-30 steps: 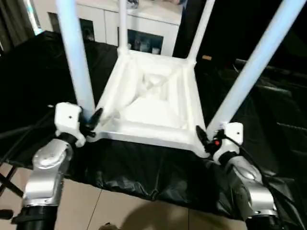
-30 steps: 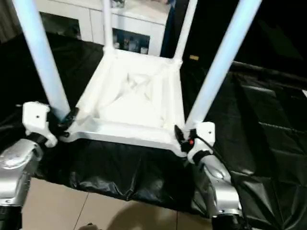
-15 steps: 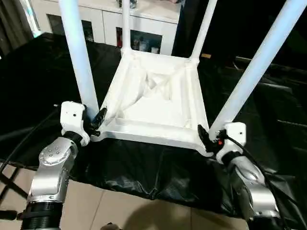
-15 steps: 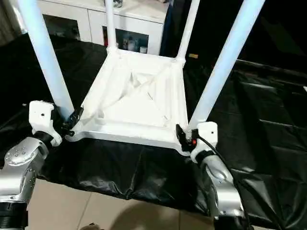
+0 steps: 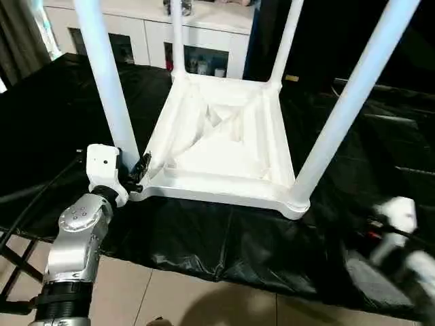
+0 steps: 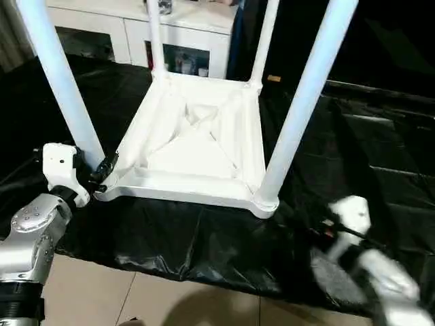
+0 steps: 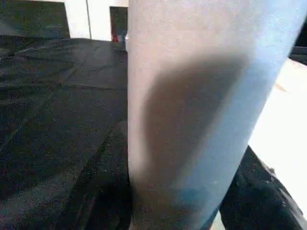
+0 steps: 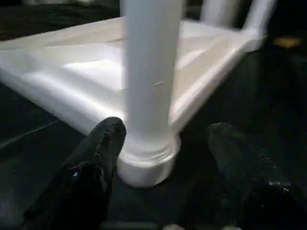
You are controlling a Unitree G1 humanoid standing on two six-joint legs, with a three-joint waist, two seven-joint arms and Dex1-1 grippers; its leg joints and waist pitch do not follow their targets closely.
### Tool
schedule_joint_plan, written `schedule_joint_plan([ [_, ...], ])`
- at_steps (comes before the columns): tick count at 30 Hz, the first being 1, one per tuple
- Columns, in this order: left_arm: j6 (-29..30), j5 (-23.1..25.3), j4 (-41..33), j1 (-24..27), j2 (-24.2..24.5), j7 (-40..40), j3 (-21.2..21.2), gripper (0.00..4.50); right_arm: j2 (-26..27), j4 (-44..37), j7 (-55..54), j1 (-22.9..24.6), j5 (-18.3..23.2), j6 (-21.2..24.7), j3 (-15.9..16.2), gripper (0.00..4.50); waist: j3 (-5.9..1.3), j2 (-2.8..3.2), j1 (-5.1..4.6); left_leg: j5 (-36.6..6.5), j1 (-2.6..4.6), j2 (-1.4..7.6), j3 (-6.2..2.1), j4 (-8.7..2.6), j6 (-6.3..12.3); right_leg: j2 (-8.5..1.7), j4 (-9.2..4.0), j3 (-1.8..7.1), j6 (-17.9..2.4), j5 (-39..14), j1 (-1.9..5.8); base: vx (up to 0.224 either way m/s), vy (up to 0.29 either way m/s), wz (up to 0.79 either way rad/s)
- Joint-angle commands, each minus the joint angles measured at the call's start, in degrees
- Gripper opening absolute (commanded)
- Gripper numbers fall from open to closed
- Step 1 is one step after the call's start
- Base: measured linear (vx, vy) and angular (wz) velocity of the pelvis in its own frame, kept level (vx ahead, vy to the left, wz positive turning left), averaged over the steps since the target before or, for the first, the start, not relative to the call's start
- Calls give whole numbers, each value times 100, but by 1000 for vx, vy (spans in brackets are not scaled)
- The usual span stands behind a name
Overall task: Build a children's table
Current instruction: Flip table
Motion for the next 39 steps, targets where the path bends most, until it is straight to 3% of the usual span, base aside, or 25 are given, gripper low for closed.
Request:
schedule_joint_plan([
  [1, 468, -482, 254, -11, -195, 141, 223, 202, -174, -694, 413, 150, 535, 587, -25, 318, -159, -86, 1, -1422, -5, 359, -208, -482, 322, -545, -702, 330, -447, -2509, 80, 0, 0, 0],
  [5, 763, -910, 205, -138, -356, 159, 479, 202, -72, -1132, 148, -98, 685, 1051, 383, 318, -167, -83, -15, -1350, -8, 347, -224, -477, 254, -567, -730, 295, -367, -2817, 37, 0, 0, 0],
  [6, 842, -1013, 177, -168, -397, 176, 534, 202, 13, -1119, 81, -228, 604, 1089, 537, 318, -180, -122, -17, -1328, -4, 353, -224, -466, 230, -570, -715, 294, -384, -2808, 35, 0, 0, 0],
  [7, 1036, -1256, 101, -229, -498, 235, 666, 202, 238, -1050, -96, -524, 386, 1204, 879, 318, -175, -107, -48, -1287, -23, 349, -238, -484, 198, -573, -694, 282, -464, -2770, 32, 0, 0, 0],
  [8, 1036, -1256, 101, -229, -498, 235, 666, 202, 238, -1050, -96, -524, 386, 1204, 879, 318, -189, -105, -72, -1255, -24, 349, -234, -478, 170, -574, -696, 279, -508, -2715, 29, 0, 0, 0],
  [9, 1171, -1471, 34, -288, -611, 324, 806, 202, 463, -859, -268, -808, 5, 1298, 1241, 318, -196, -144, -72, -1218, -18, 358, -229, -469, 163, -573, -676, 286, -537, -2600, 26, 0, 0, 0],
  [10, 1255, -1606, -4, -322, -686, 392, 899, 202, 565, -756, -332, -941, -172, 1363, 1428, 318, -198, -102, -94, -1141, -9, 360, -223, -473, 131, -548, -633, 286, -687, -2296, 8, 0, 0, 0],
  [11, 1295, -1665, -22, -338, -720, 422, 943, 202, 599, -719, -355, -998, -240, 1407, 1510, 318, -210, -100, -93, -1060, -32, 373, -227, -482, 119, -562, -610, 289, -748, -2062, 45, 0, 0, 0],
  [12, 1347, -1712, -71, -364, -756, 446, 962, 202, 672, -628, -371, -1097, -362, 1434, 1661, 318, -227, -160, -69, -962, -25, 372, -206, -468, 146, -551, -603, 293, -766, -1855, 45, 0, 0, 0],
  [13, 1372, -1654, -142, -381, -769, 420, 893, 202, 784, -470, -392, -1253, -490, 1525, 1875, 318, -260, -166, -46, -620, -42, 376, -193, -444, 205, -537, -511, 295, -884, -1167, 69, 0, 0, 0],
  [14, 1381, -1643, -181, -393, -799, 423, 866, 202, 870, -337, -442, -1346, -566, 1546, 1960, 318, -296, -122, -33, -267, -63, 365, -194, -427, 290, -532, -433, 283, -983, -515, 104, 0, 0, 0],
  [16, 1393, -1638, -204, -407, -826, 432, 858, 202, 925, -239, -491, -1419, -606, 1568, 2005, 318, -339, -167, -20, 323, -63, 355, -174, -363, 482, -496, -311, 273, -1158, 624, 113, 54, 8, 1],
  [17, 1433, -1643, -253, -426, -872, 464, 857, 202, 1060, 43, -684, -1657, -670, 1596, 2056, 334, -324, -189, -7, 394, -33, 362, -157, -353, 570, -496, -300, 270, -1256, 922, 94, 53, 6, 2],
  [19, 1461, -1589, -345, -440, -910, 489, 799, 202, 1446, 535, -1238, -2067, -676, 1698, 1987, 351, -311, -208, -37, 282, -36, 355, -152, -378, 534, -520, -314, 268, -1370, 759, 115, 0, 0, 0],
  [20, 1464, -1576, -366, -446, -911, 494, 785, 202, 1539, 621, -1303, -2128, -631, 1677, 1941, 351, -300, -257, -32, 151, -31, 369, -143, -381, 479, -540, -323, 276, -1365, 576, 126, 0, 0, 0],
  [22, 1474, -1607, -399, -479, -970, 570, 812, 202, 1800, 857, -1273, -2276, -418, 1545, 1814, 356, -295, -248, -7, 31, 5, 390, -135, -385, 426, -543, -339, 284, -1319, 455, 118, 0, 0, 0],
  [23, 1488, -1602, -429, -487, -975, 599, 792, 202, 1953, 997, -1251, -2357, -334, 1442, 1734, 385, -297, -282, -1, -30, -15, 397, -141, -401, 390, -557, -327, 284, -1314, 439, 143, 0, 0, 0],
  [24, 1502, -1605, -452, -489, -976, 622, 773, 202, 2064, 1102, -1249, -2415, -284, 1363, 1677, 393, -294, -269, 6, -37, -15, 401, -141, -401, 374, -560, -323, 290, -1305, 443, 136, 0, 0, 0],
  [25, 1511, -1609, -499, -485, -981, 661, 737, 202, 2242, 1332, -1312, -2527, -186, 1234, 1526, 393, -285, -305, 10, -41, -12, 399, -137, -406, 349, -554, -332, 285, -1288, 427, 137, 0, 0, 0],
  [28, 1549, -1613, -606, -485, -1025, 755, 685, 202, 2532, 1735, -1404, -2729, 39, 1065, 1238, 400, -284, -278, 16, -152, -6, 400, -135, -418, 261, -571, -328, 291, -1295, 283, 131, 0, 0, 0],
  [29, 1549, -1586, -647, -487, -1034, 773, 655, 202, 2647, 1858, -1409, -2799, 164, 989, 1123, 431, -282, -273, 31, -111, 10, 403, -137, -421, 209, -558, -319, 289, -1274, 379, 128, 0, 0, 0],
  [36, 1522, -1460, -749, -492, -1117, 849, 552, 202, 3136, 2807, -1486, -3463, 743, 638, 416, 450, -300, -305, 40, 38, 7, 385, -125, -409, 246, -560, -283, 287, -1273, 634, 147, 0, 0, 0],
  [38, 1505, -1451, -756, -488, -1115, 854, 541, 202, 3158, 2868, -1440, -3513, 784, 628, 381, 450, -308, -295, 42, 100, 11, 385, -125, -402, 259, -556, -272, 281, -1285, 705, 147, 0, 0, 0],
  [39, 1496, -1442, -759, -492, -1115, 862, 531, 202, 3171, 2923, -1420, -3560, 813, 620, 349, 450, -313, -334, 52, 230, 20, 381, -116, -386, 292, -540, -265, 279, -1275, 854, 149, 0, 0, 0],
])
